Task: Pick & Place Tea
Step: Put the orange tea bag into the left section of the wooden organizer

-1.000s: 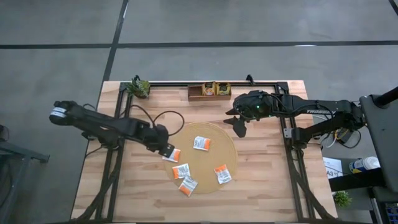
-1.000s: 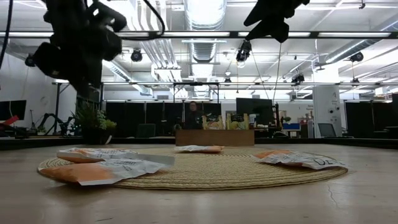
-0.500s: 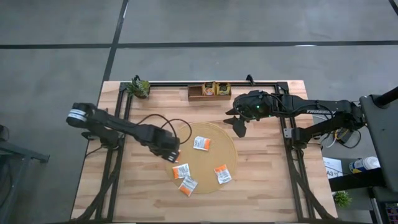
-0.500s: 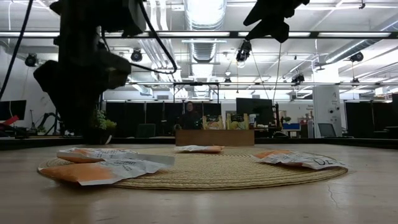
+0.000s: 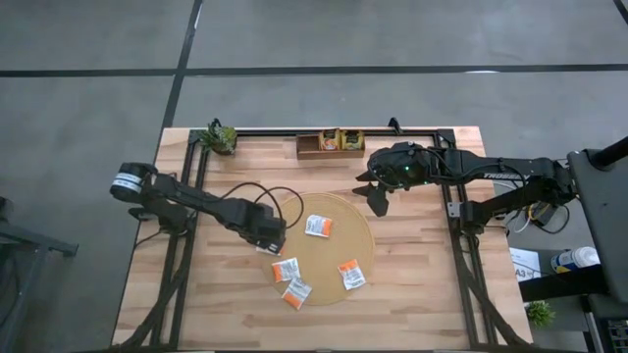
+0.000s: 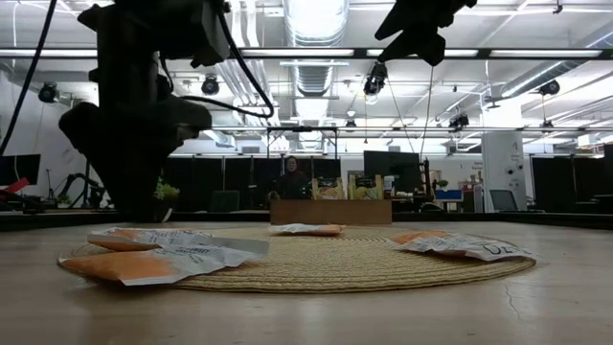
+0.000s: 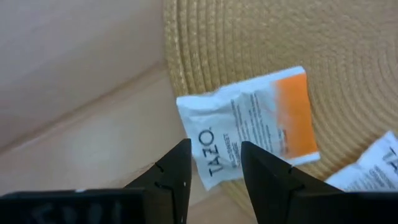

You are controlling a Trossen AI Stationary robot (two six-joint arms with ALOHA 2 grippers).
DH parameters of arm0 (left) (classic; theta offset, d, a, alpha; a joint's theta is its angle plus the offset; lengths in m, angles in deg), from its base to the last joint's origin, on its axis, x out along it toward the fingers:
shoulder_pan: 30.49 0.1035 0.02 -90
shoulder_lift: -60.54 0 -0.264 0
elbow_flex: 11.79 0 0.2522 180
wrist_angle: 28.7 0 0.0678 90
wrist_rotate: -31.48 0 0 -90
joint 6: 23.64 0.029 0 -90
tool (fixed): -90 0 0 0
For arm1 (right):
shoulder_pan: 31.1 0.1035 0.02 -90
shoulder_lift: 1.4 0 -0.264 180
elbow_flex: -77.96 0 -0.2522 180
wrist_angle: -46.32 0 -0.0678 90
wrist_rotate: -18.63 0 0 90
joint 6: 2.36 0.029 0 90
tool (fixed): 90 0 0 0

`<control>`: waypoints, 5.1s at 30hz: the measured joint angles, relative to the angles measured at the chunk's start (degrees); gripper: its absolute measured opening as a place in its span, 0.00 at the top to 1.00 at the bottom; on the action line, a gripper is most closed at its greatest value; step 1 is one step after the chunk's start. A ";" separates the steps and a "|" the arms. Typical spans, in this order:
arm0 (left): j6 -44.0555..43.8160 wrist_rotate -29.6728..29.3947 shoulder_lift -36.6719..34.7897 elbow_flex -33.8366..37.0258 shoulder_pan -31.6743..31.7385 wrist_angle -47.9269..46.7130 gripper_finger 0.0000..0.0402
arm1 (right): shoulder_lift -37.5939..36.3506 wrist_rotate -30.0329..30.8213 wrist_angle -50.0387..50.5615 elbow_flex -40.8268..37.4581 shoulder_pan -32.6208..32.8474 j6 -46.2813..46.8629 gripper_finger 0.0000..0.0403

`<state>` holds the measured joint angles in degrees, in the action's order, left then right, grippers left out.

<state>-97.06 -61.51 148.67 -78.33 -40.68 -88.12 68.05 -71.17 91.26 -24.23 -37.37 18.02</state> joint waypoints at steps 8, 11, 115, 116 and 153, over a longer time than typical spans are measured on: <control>-2.53 0.42 0.00 3.01 0.32 2.81 0.67 | 0.00 0.00 0.02 0.00 0.00 0.00 0.51; -3.05 0.51 0.02 3.63 0.35 5.19 0.67 | 0.00 0.00 0.02 0.00 0.00 -0.11 0.51; 21.36 -9.80 -5.11 -7.70 7.01 -5.80 1.00 | -0.02 0.00 -0.09 0.00 -0.01 -0.93 0.51; 23.32 -9.79 -5.07 -8.03 8.43 -5.81 1.00 | -0.02 -0.02 -0.09 0.00 0.00 -0.87 0.51; 85.16 -8.87 12.85 -36.42 40.45 1.18 1.00 | -0.02 3.48 0.00 0.11 0.00 0.26 0.51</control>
<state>-11.90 -70.38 161.52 -114.76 -0.23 -86.94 68.03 -67.69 91.26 -24.12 -37.37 18.28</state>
